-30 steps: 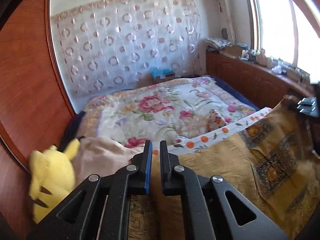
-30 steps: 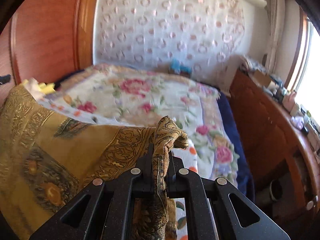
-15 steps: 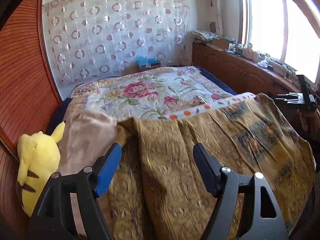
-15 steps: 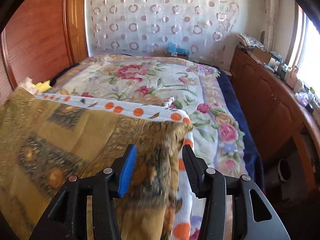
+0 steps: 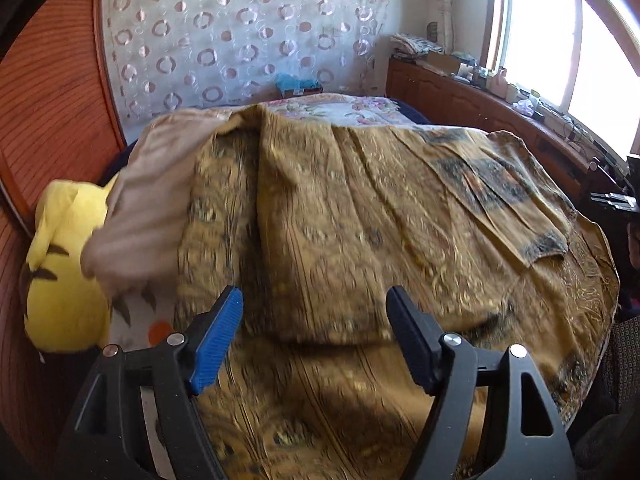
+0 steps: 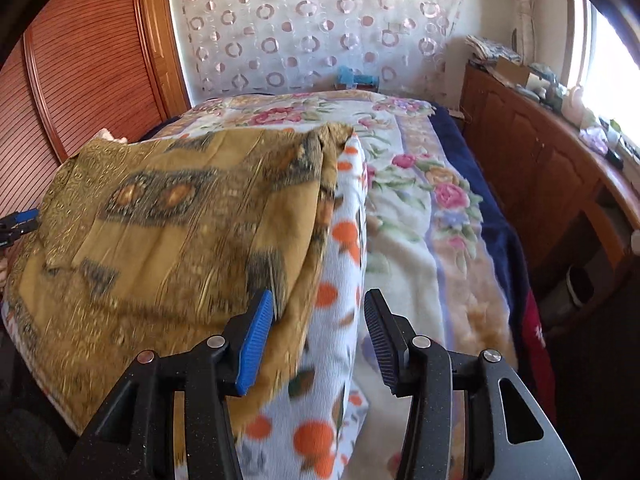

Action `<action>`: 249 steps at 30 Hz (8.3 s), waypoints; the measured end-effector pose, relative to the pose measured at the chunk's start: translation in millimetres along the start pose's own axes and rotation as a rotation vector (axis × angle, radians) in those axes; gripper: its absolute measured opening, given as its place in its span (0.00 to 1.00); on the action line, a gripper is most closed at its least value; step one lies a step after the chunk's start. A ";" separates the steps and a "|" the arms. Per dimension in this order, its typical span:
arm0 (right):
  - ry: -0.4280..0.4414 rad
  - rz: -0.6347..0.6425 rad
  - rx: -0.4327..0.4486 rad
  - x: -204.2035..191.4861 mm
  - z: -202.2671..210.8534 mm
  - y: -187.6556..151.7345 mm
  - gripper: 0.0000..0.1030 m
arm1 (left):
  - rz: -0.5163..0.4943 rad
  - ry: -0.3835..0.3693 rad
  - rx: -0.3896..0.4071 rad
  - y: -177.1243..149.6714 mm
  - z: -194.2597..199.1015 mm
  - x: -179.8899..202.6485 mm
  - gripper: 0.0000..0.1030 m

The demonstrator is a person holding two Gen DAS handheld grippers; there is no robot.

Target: Fold small clothes

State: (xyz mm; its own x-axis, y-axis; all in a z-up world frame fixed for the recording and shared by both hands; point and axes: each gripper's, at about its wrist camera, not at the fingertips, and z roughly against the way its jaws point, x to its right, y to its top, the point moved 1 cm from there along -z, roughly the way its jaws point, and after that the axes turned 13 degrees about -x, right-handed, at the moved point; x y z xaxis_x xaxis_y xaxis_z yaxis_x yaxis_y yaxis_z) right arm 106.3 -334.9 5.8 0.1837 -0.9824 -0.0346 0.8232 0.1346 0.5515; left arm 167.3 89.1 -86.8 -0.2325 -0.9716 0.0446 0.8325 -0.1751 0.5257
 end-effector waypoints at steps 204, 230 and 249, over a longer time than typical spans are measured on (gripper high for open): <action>0.070 0.256 0.043 -169.1 -52.8 -12.5 0.53 | 0.239 0.010 -0.002 -91.6 22.3 -24.7 0.72; 0.033 0.090 0.107 -88.4 -10.9 -38.3 0.71 | -0.234 -0.221 0.093 44.7 61.9 167.5 0.10; -0.046 -0.086 0.171 -13.5 24.8 -92.0 0.71 | -0.456 -0.406 0.013 111.7 45.6 351.1 0.10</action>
State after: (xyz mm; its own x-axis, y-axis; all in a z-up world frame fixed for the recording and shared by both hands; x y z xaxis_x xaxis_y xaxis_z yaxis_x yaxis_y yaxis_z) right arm 14.7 -337.2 -23.7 0.0890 -0.9947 -0.0518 0.7312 0.0299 0.6816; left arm 155.7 -264.4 26.4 -0.7394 -0.6604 0.1311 0.5982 -0.5549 0.5781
